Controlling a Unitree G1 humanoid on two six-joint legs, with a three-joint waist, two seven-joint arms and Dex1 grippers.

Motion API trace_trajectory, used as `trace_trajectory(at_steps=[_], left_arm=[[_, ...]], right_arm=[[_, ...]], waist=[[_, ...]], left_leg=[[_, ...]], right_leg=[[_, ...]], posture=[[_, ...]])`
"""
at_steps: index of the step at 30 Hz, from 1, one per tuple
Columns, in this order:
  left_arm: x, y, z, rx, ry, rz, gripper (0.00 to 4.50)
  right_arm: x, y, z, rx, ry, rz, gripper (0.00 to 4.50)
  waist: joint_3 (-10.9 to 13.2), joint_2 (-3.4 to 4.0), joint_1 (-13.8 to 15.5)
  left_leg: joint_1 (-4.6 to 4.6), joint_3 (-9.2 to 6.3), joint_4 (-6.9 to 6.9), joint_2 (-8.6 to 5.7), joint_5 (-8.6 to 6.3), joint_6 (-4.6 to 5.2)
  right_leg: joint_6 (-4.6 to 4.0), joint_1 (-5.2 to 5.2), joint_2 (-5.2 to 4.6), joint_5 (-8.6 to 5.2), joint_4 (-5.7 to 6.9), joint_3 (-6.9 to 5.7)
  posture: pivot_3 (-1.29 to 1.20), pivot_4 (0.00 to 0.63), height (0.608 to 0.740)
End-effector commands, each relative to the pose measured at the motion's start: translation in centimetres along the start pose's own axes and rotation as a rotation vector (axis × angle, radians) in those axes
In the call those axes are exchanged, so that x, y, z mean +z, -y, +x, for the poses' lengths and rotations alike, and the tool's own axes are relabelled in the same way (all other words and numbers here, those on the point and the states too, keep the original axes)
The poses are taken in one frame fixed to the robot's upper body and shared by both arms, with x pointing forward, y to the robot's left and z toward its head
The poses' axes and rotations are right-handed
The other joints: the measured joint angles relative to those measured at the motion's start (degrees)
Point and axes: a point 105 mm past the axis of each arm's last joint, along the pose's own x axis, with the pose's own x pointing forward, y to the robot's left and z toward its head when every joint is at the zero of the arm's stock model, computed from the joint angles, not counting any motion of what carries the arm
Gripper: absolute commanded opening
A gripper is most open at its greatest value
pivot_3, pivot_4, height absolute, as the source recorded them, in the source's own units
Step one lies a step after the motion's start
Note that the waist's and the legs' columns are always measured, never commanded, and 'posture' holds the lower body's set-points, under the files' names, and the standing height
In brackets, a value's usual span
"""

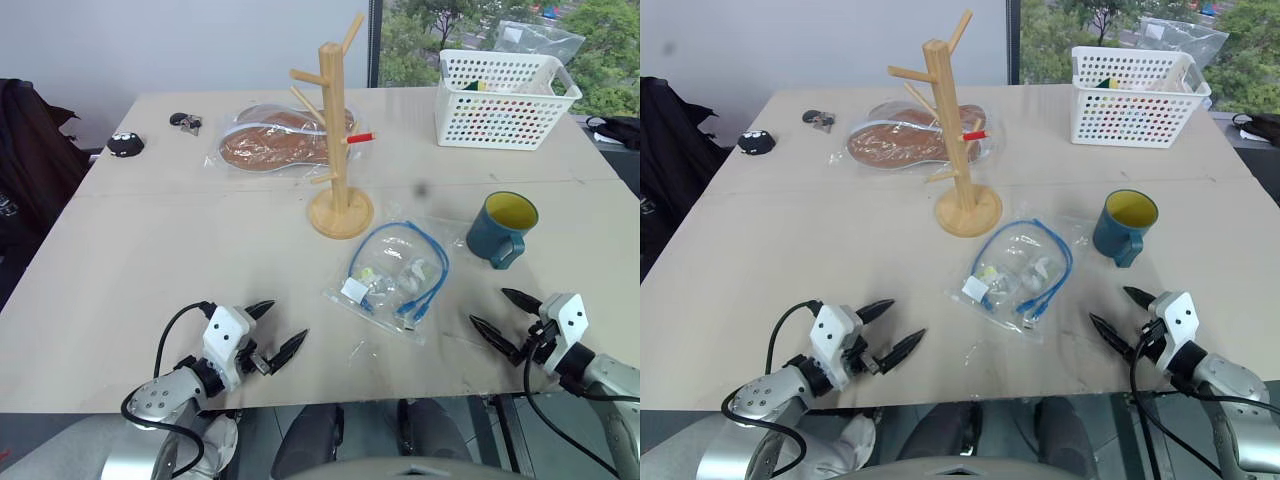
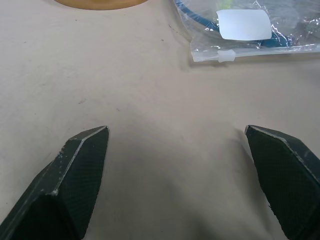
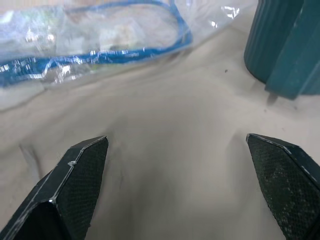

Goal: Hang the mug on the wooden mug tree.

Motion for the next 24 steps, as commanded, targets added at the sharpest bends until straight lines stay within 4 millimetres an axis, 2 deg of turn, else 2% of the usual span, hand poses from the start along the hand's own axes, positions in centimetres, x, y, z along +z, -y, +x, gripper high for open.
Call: trace_trajectory(at_steps=[1, 3, 7, 11, 16, 19, 24], left_arm=[[2.9, 0.6, -0.8, -0.138, 0.097, -0.031, 4.5], [5.0, 1.0, -1.0, -0.217, 0.15, -0.041, 4.5], [7.6, 0.9, -1.2, -0.295, 0.183, -0.002, 4.5], [9.4, 1.1, -1.4, -0.341, 0.185, 0.054, 4.5], [10.8, 0.9, -1.3, -0.326, 0.2, 0.087, 4.5], [10.9, 0.9, -1.3, -0.315, 0.199, 0.083, 4.5], [10.8, 1.1, -1.0, -0.301, 0.197, 0.07, 4.5]], right_arm=[[1.9, -1.0, 1.5, 0.06, 0.043, 0.227, 4.46], [2.2, -1.6, 2.9, 0.085, 0.027, 0.372, 4.46], [3.8, -3.2, 5.3, 0.193, 0.01, 0.583, 4.46], [3.7, -4.2, 7.4, 0.235, -0.108, 0.732, 4.46], [5.3, -5.1, 9.1, 0.283, -0.127, 0.829, 4.46], [5.9, -5.6, 9.5, 0.302, -0.126, 0.827, 3.61], [6.1, -6.1, 9.5, 0.321, -0.141, 0.809, 1.2]], waist=[[0.01, -0.01, -0.04], [0.07, -0.11, -0.29], [0.06, -0.04, -0.12], [0.07, -0.06, -0.17], [0.07, -0.07, -0.35], [0.08, -0.05, -0.38], [0.09, -0.04, -0.35]], left_leg=[[0.0, 0.0, 0.0, 0.01, 0.0, 0.0], [-0.01, -0.01, 0.0, 0.05, 0.0, 0.0], [-0.03, -0.04, 0.03, 0.13, 0.0, 0.0], [-0.07, -0.02, 0.01, 0.03, 0.0, 0.01], [-0.11, -0.04, -0.07, 0.05, 0.0, 0.0], [-0.1, -0.03, -0.1, 0.05, 0.0, 0.0], [-0.12, -0.02, -0.1, 0.03, 0.0, 0.0]], right_leg=[[-0.01, 0.0, 0.0, 0.0, 0.0, 0.0], [-0.02, -0.01, 0.0, 0.0, 0.01, -0.01], [-0.09, -0.02, 0.03, 0.03, 0.01, -0.03], [-0.06, -0.05, 0.01, 0.04, -0.02, -0.02], [0.01, -0.16, 0.07, 0.09, -0.01, -0.02], [0.04, -0.17, 0.1, 0.1, 0.0, -0.01], [0.14, -0.17, 0.1, 0.16, 0.0, -0.02]], posture=[[0.0, 0.15, 0.74], [0.0, 0.15, 0.74], [0.0, 0.15, 0.74], [0.0, 0.15, 0.74], [0.0, 0.15, 0.74], [0.0, 0.15, 0.74], [0.0, 0.15, 0.74]])
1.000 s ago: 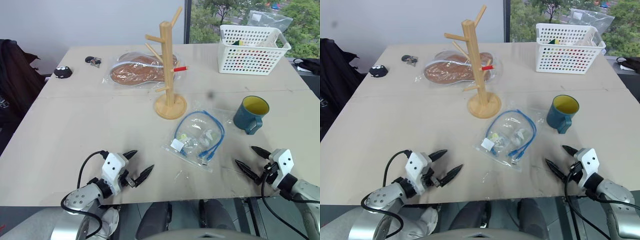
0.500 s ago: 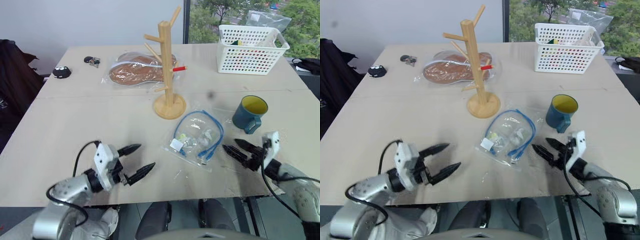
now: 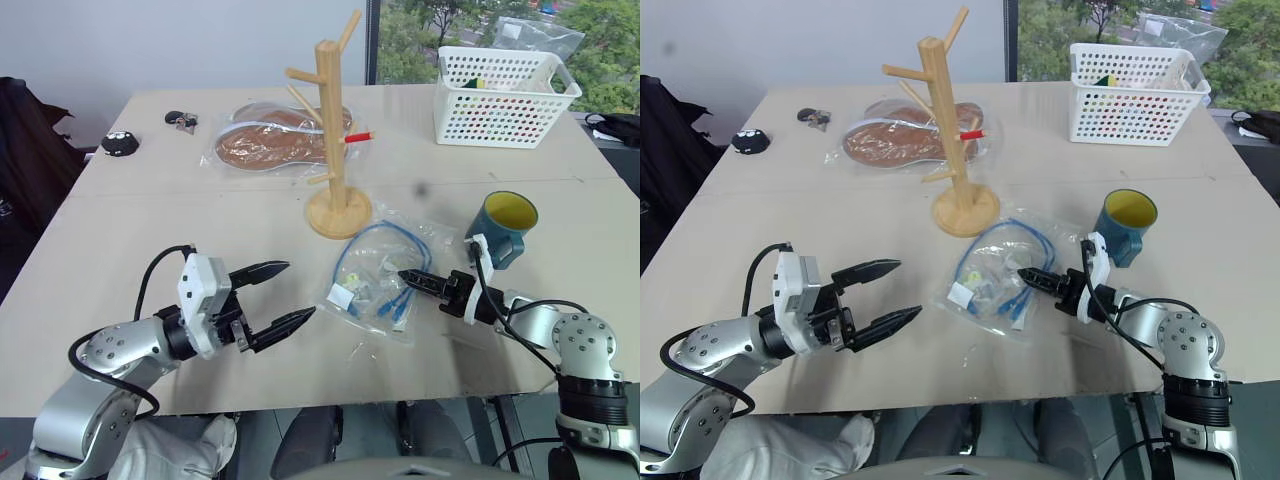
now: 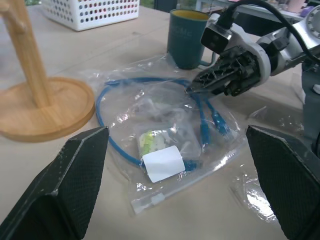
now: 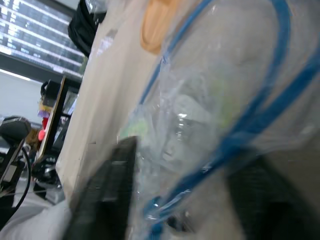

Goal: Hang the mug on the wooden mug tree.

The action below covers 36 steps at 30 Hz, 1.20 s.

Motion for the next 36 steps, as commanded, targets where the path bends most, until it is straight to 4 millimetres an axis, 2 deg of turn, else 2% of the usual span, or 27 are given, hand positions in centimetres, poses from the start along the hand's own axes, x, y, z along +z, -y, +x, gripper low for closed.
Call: trace_trajectory(at_steps=[1, 2, 3, 6, 9, 16, 20, 25, 29, 36], left_arm=[[1.0, 0.5, 0.2, 0.0, 0.028, 0.034, 4.5], [1.0, 0.5, 0.2, 0.004, 0.027, 0.033, 4.5], [1.0, 0.5, 0.3, 0.006, 0.027, 0.032, 4.5], [1.0, 0.5, 0.4, 0.006, 0.029, 0.029, 4.5], [1.3, 0.7, 0.6, 0.002, 0.043, 0.024, 4.5], [2.0, 0.8, 0.8, -0.019, 0.09, 0.004, 4.5], [3.2, 1.2, 1.9, -0.094, 0.144, -0.005, 4.5], [5.0, 2.4, 3.9, -0.23, 0.205, -0.003, 4.5], [6.7, 3.7, 6.1, -0.362, 0.256, -0.009, 4.5], [7.9, 4.2, 9.0, -0.5, 0.274, -0.009, 4.5]], right_arm=[[0.6, -1.4, 0.1, 0.043, 0.006, -0.041, 0.71], [0.6, -1.4, 0.1, 0.041, 0.006, -0.047, 0.17], [0.7, -1.4, 0.0, 0.039, 0.005, -0.054, 0.03], [0.9, -1.8, -0.1, 0.049, 0.007, -0.075, 0.03], [1.3, -3.6, -1.1, 0.139, 0.017, -0.125, 0.03], [1.9, -8.6, -6.2, 0.395, 0.021, -0.243, 0.03], [3.1, -10.8, -8.8, 0.47, 0.077, -0.277, 0.03], [6.1, -13.0, -12.7, 0.497, 0.254, -0.304, 0.03], [9.8, -12.9, -17.4, 0.416, 0.495, -0.371, 0.03], [14.8, -12.5, -25.3, 0.242, 0.829, -0.43, 0.03]], waist=[[0.0, 0.0, -0.03], [0.0, 0.0, -0.04], [0.0, 0.0, -0.04], [0.0, 0.0, -0.06], [0.02, 0.03, 0.01], [0.05, 0.01, 0.15], [0.07, 0.01, 0.2], [0.1, -0.08, 0.41], [0.14, -0.12, 0.58], [0.17, -0.14, 0.62]], left_leg=[[0.0, 0.0, 0.0, 0.0, 0.0, 0.0], [0.01, 0.0, 0.0, 0.0, 0.0, 0.0], [0.01, 0.0, 0.0, 0.0, 0.0, 0.0], [0.01, 0.0, 0.0, 0.0, 0.0, 0.0], [0.0, 0.0, 0.0, 0.0, 0.0, 0.0], [-0.09, -0.06, 0.01, -0.01, -0.01, 0.02], [-0.08, -0.08, 0.01, 0.02, -0.01, 0.02], [-0.11, -0.09, 0.13, -0.01, 0.0, 0.03], [-0.11, -0.08, 0.19, -0.02, -0.01, 0.03], [-0.07, 0.01, 0.25, -0.04, -0.01, 0.05]], right_leg=[[0.0, 0.0, 0.0, 0.0, 0.0, 0.0], [0.0, 0.0, 0.01, 0.0, 0.0, 0.0], [0.0, 0.0, 0.01, 0.0, 0.01, 0.0], [0.0, 0.0, 0.02, 0.0, 0.01, 0.0], [0.0, 0.0, 0.02, 0.0, 0.0, -0.01], [0.02, 0.01, 0.0, -0.01, -0.06, -0.08], [0.02, 0.01, 0.02, -0.01, -0.04, -0.11], [0.03, 0.08, 0.0, 0.0, -0.04, -0.13], [0.04, 0.14, 0.0, 0.0, -0.05, -0.14], [0.04, 0.17, 0.04, 0.0, -0.01, -0.1]], posture=[[0.0, 0.15, 0.74], [0.0, 0.15, 0.74], [0.0, 0.15, 0.74], [0.0, 0.15, 0.74], [0.0, 0.15, 0.74], [0.0, 0.15, 0.74], [0.0, 0.15, 0.74], [0.0, 0.15, 0.74], [0.0, 0.15, 0.74], [0.0, 0.15, 0.74]])
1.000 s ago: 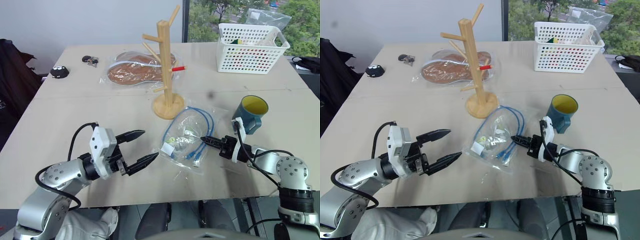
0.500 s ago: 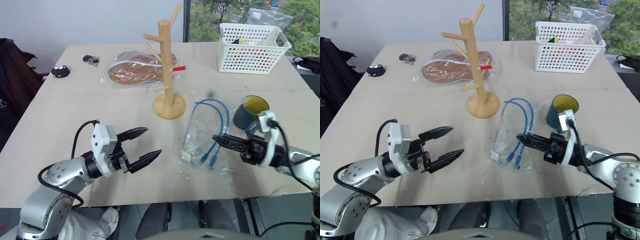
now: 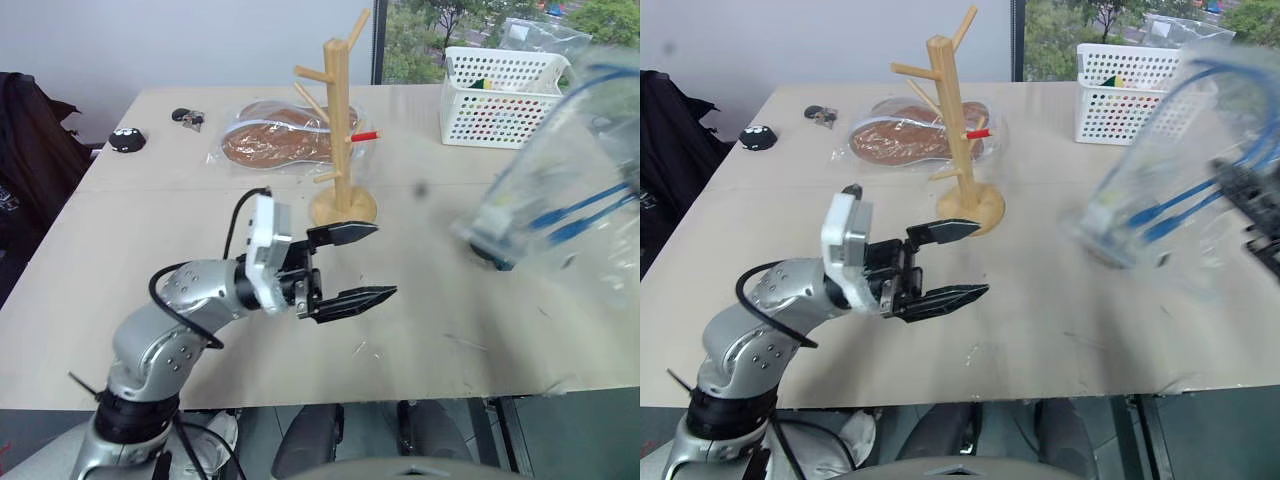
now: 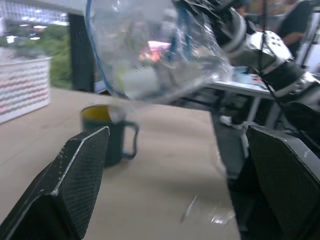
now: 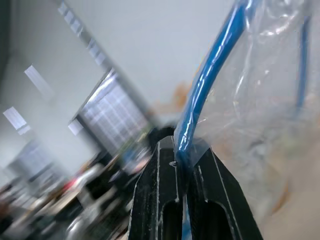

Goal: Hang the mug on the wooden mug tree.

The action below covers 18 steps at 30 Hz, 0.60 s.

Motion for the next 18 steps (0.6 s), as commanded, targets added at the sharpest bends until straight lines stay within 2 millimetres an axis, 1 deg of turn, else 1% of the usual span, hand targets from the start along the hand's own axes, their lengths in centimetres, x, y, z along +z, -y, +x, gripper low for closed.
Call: trace_trajectory(at_steps=[1, 2, 5, 7, 9, 11, 12, 13, 14, 15, 16, 18], left_arm=[[-0.2, -0.2, 1.6, -0.073, -0.004, -0.004, 4.5], [-0.4, -0.6, 2.4, -0.086, -0.004, -0.004, 4.5], [-1.0, -1.7, 3.9, -0.1, -0.017, 0.001, 4.5], [-1.2, -1.7, 4.3, -0.106, -0.023, 0.008, 4.5], [-1.3, -1.6, 4.6, -0.114, -0.019, 0.007, 4.5], [-1.4, -1.6, 4.6, -0.114, -0.02, 0.008, 4.5], [-1.4, -1.7, 4.7, -0.112, -0.021, 0.008, 4.5], [-1.4, -1.7, 4.7, -0.107, -0.021, 0.012, 4.5], [-1.4, -1.7, 4.7, -0.103, -0.02, 0.013, 4.5], [-1.5, -1.7, 4.7, -0.1, -0.023, 0.014, 4.5], [-1.6, -1.8, 4.6, -0.095, -0.032, 0.017, 4.5], [-1.9, -1.9, 4.5, -0.081, -0.045, 0.022, 4.5]], right_arm=[[5.0, 0.2, -2.3, -0.09, 0.175, -0.083, 0.03], [5.8, 1.5, -3.4, -0.171, 0.193, -0.098, 0.03], [6.0, 5.1, -6.2, -0.391, 0.173, -0.147, 0.03], [5.5, 7.3, -7.3, -0.518, 0.14, -0.201, 0.03], [4.2, 9.5, -8.3, -0.648, 0.048, -0.283, 0.03], [2.9, 10.7, -8.8, -0.715, -0.038, -0.356, 0.03], [2.6, 10.9, -8.9, -0.728, -0.063, -0.374, 0.59], [2.4, 11.0, -9.0, -0.733, -0.066, -0.389, 0.91], [2.3, 11.1, -9.2, -0.747, -0.065, -0.404, 1.31], [2.2, 11.1, -9.4, -0.761, -0.076, -0.425, 1.92], [2.0, 11.1, -9.8, -0.775, -0.096, -0.442, 2.35], [1.7, 10.8, -10.4, -0.789, -0.143, -0.469, 3.42]], waist=[[0.03, -0.05, 0.02], [0.02, -0.04, 0.06], [0.05, -0.14, 0.4], [0.04, -0.09, 0.03], [0.03, -0.01, -0.53], [0.03, -0.01, -0.65], [0.03, 0.02, -0.62], [0.02, 0.05, -0.57], [0.01, 0.08, -0.46], [0.02, 0.09, -0.4], [0.02, 0.1, -0.36], [0.03, 0.09, -0.18]], left_leg=[[-0.03, 0.09, 0.0, -0.02, 0.0, 0.01], [-0.02, 0.15, 0.0, -0.02, 0.0, 0.01], [-0.02, 0.31, 0.02, -0.09, -0.01, 0.04], [0.0, 0.36, 0.02, -0.05, -0.03, 0.07], [0.04, 0.47, 0.01, 0.01, -0.06, 0.13], [0.05, 0.46, -0.02, 0.05, -0.07, 0.14], [0.06, 0.45, -0.02, 0.06, -0.07, 0.14], [0.06, 0.43, -0.01, 0.06, -0.07, 0.13], [0.06, 0.4, -0.01, 0.06, -0.07, 0.13], [0.06, 0.36, -0.01, 0.06, -0.07, 0.13], [0.06, 0.34, 0.01, 0.06, -0.07, 0.13], [0.05, 0.31, 0.01, 0.04, -0.07, 0.13]], right_leg=[[0.0, 0.0, 0.0, 0.0, -0.02, 0.01], [0.0, 0.02, 0.0, 0.0, -0.03, 0.01], [-0.01, 0.08, 0.03, -0.01, -0.09, 0.02], [0.0, 0.08, 0.03, -0.01, -0.1, 0.07], [0.01, 0.04, 0.02, -0.01, -0.07, 0.19], [0.02, -0.02, 0.02, -0.01, -0.06, 0.28], [0.03, -0.02, 0.03, -0.01, -0.05, 0.28], [0.03, -0.02, 0.03, -0.01, -0.04, 0.29], [0.03, -0.02, 0.03, -0.01, -0.04, 0.29], [0.03, -0.02, 0.03, -0.01, -0.04, 0.29], [0.03, -0.02, 0.02, -0.01, -0.04, 0.3], [0.04, -0.02, 0.01, -0.01, -0.05, 0.31]], posture=[[0.0, 0.15, 0.74], [0.0, 0.15, 0.74], [0.0, 0.15, 0.74], [0.0, 0.15, 0.74], [0.0, 0.15, 0.74], [0.0, 0.15, 0.74], [0.0, 0.15, 0.74], [0.0, 0.15, 0.74], [0.0, 0.15, 0.74], [0.0, 0.15, 0.74], [0.0, 0.15, 0.74], [0.0, 0.15, 0.74]])
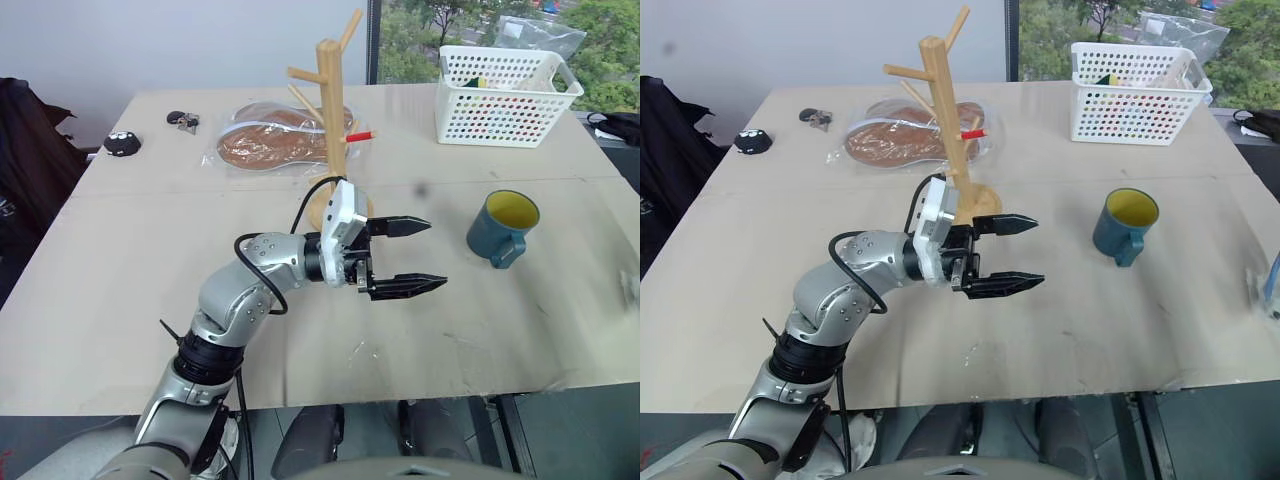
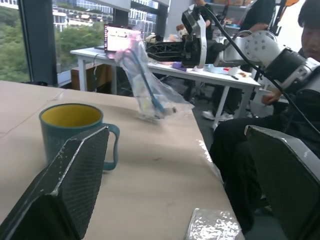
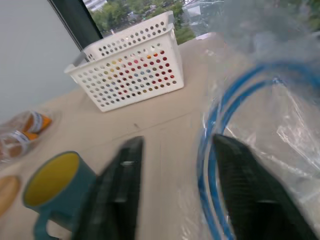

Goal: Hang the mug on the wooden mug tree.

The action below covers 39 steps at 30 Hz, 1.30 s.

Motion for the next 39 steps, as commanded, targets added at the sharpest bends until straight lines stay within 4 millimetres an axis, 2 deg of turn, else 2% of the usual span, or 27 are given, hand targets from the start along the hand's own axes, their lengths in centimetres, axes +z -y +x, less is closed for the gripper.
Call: trace_trajectory(at_steps=[1, 2, 6, 8, 11, 13, 14, 18, 21, 23, 26, 30, 34, 39], left_arm=[[0.4, 0.0, -0.2, 0.018, -0.01, 0.057, 4.5], [0.2, -0.1, -0.3, 0.028, -0.026, 0.064, 4.5], [-0.4, -0.4, -0.9, 0.064, -0.062, 0.085, 4.5], [-0.7, -0.7, -1.2, 0.095, -0.092, 0.114, 4.5], [-1.1, -0.9, -1.6, 0.133, -0.12, 0.139, 4.5], [-1.3, -1.0, -1.8, 0.15, -0.133, 0.146, 4.5], [-1.4, -1.0, -2.0, 0.165, -0.144, 0.153, 4.5], [-2.1, -1.1, -2.6, 0.227, -0.176, 0.185, 4.5], [-2.3, -1.2, -2.9, 0.283, -0.187, 0.217, 4.5], [-2.5, -1.4, -3.1, 0.323, -0.2, 0.243, 4.5], [-2.8, -1.2, -3.3, 0.35, -0.204, 0.248, 4.5], [-2.9, -1.3, -3.1, 0.36, -0.191, 0.248, 4.5], [-2.8, -1.5, -3.0, 0.362, -0.185, 0.255, 4.5], [-3.0, -1.5, -3.0, 0.363, -0.185, 0.256, 4.5]], right_arm=[[1.2, -0.7, -1.2, 0.013, 0.015, -0.116, 3.96], [1.5, -0.8, -1.5, 0.015, 0.017, -0.124, 4.42], [2.6, -3.3, -2.2, 0.112, 0.04, -0.13, 4.47], [2.6, -6.1, -2.2, 0.223, 0.029, -0.128, 4.47], [1.6, -10.3, -2.2, 0.398, -0.023, -0.117, 4.47], [0.0, -12.2, -2.2, 0.472, -0.105, -0.119, 4.47], [-1.5, -13.0, -2.0, 0.492, -0.162, -0.122, 4.47], [-7.2, -13.2, 0.7, 0.372, -0.241, -0.199, 4.47], [-10.4, -12.9, 1.8, 0.28, -0.233, -0.25, 4.47], [-11.9, -12.9, 2.4, 0.203, -0.199, -0.284, 4.47], [-12.9, -13.8, 3.2, 0.096, -0.119, -0.306, 4.47], [-13.2, -14.0, 4.2, -0.05, -0.041, -0.334, 4.47], [-13.2, -13.0, 4.9, -0.193, -0.003, -0.364, 4.47], [-13.7, -12.6, 5.3, -0.27, -0.012, -0.4, 4.47]], waist=[[0.01, -0.01, 0.17], [0.01, -0.01, 0.23], [0.02, 0.03, 0.15], [0.04, -0.01, -0.1], [0.04, 0.0, -0.21], [0.05, -0.06, -0.02], [0.06, -0.09, 0.11], [0.08, -0.34, 0.1], [0.09, -0.25, 0.53], [0.09, -0.23, 0.93], [0.08, -0.21, 1.13], [0.06, -0.2, 1.13], [0.05, -0.18, 1.17], [0.05, -0.18, 1.08]], left_leg=[[-0.01, -0.03, 0.01, 0.0, 0.0, 0.0], [-0.02, -0.04, 0.01, -0.02, 0.0, 0.0], [-0.02, -0.07, -0.01, -0.02, -0.01, 0.0], [-0.01, -0.07, -0.01, 0.0, -0.01, 0.0], [0.02, -0.06, -0.01, 0.04, -0.01, 0.0], [0.0, -0.11, 0.0, 0.04, -0.01, 0.0], [0.0, -0.12, 0.01, 0.04, -0.01, 0.0], [-0.03, -0.15, 0.03, 0.02, -0.01, 0.0], [-0.07, -0.19, 0.01, -0.01, 0.01, -0.03], [-0.14, -0.21, 0.01, -0.02, 0.12, -0.23], [-0.15, -0.2, -0.03, -0.01, 0.17, -0.33], [-0.22, -0.17, -0.03, -0.03, 0.2, -0.39], [-0.21, -0.18, -0.03, -0.05, 0.22, -0.41], [-0.2, -0.17, -0.06, -0.09, 0.22, -0.42]], right_leg=[[0.01, 0.0, 0.0, 0.0, -0.01, 0.0], [0.02, 0.0, 0.0, -0.01, -0.01, 0.0], [0.03, 0.0, -0.01, -0.03, -0.01, 0.0], [0.03, 0.0, 0.0, -0.03, -0.01, 0.0], [0.04, 0.01, 0.01, -0.03, 0.0, 0.0], [0.04, 0.01, 0.02, -0.03, 0.0, -0.03], [0.04, 0.02, 0.01, -0.03, 0.0, -0.04], [0.04, 0.01, -0.01, -0.03, -0.03, -0.06], [0.04, -0.05, -0.06, -0.03, -0.03, -0.07], [0.04, -0.15, -0.06, -0.03, 0.01, -0.09], [0.03, -0.23, -0.05, -0.03, 0.05, -0.07], [0.02, -0.35, -0.05, -0.02, 0.08, -0.02], [0.02, -0.35, -0.04, -0.02, 0.08, -0.04], [0.02, -0.37, -0.03, -0.02, 0.09, -0.04]], posture=[[0.0, 0.15, 0.74], [0.0, 0.15, 0.74], [0.0, 0.15, 0.74], [0.0, 0.15, 0.74], [0.0, 0.15, 0.74], [0.0, 0.15, 0.74], [0.0, 0.15, 0.74], [0.0, 0.15, 0.74], [0.0, 0.15, 0.74], [0.0, 0.15, 0.74], [0.0, 0.15, 0.74], [0.0, 0.15, 0.74], [0.0, 0.15, 0.74], [0.0, 0.15, 0.74]])
